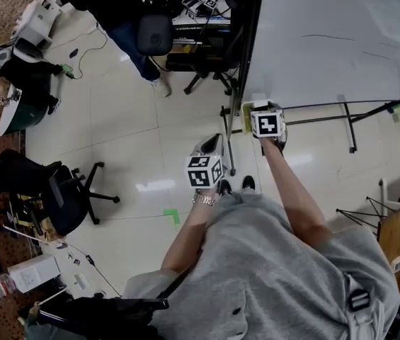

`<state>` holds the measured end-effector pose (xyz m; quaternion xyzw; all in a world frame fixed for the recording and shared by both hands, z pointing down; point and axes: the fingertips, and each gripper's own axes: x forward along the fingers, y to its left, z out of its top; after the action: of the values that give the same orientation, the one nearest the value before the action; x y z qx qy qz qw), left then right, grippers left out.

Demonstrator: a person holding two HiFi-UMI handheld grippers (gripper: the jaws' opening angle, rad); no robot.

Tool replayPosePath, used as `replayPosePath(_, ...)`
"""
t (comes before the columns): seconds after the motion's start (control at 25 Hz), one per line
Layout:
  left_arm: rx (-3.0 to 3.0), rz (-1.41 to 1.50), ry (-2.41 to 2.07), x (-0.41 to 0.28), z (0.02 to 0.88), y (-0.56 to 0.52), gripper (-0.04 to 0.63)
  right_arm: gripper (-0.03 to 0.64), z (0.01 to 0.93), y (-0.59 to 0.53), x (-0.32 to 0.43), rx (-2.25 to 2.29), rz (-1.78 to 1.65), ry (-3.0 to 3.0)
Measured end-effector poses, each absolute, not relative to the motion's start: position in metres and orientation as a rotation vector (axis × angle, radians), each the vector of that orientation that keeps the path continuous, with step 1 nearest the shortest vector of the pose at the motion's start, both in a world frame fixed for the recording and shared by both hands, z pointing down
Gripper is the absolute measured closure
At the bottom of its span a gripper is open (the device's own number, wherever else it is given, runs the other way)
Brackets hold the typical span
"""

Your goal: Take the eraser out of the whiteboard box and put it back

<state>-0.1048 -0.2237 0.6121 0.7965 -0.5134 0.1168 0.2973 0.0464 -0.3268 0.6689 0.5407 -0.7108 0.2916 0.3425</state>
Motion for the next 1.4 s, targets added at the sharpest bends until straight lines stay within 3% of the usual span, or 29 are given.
replayPosePath(0.08, 2.12, 0.305, -1.376, -0.105, 0.609, -0.227, 0.591, 0.345, 0.668, -0.328, 0.058, 1.428, 0.721, -1.788)
replayPosePath(0.24, 2.117, 0.302, -1.388, -0.108, 0.606, -0.229, 0.591, 0.35, 0.662, -0.325, 0.052, 1.4, 0.759, -1.855)
replayPosePath(0.6, 2.145, 0.299, -1.348, -0.089, 0.607, -0.232, 0.591, 0.351, 0.549, -0.295, 0.063, 1.462, 0.642, -2.235)
replayPosePath(1.4, 2.148, 0.319, -1.34, -0.072, 0.61, -0.223, 0.591, 0.354, 0.581, -0.309, 0.054, 1.476, 0.609, -2.283)
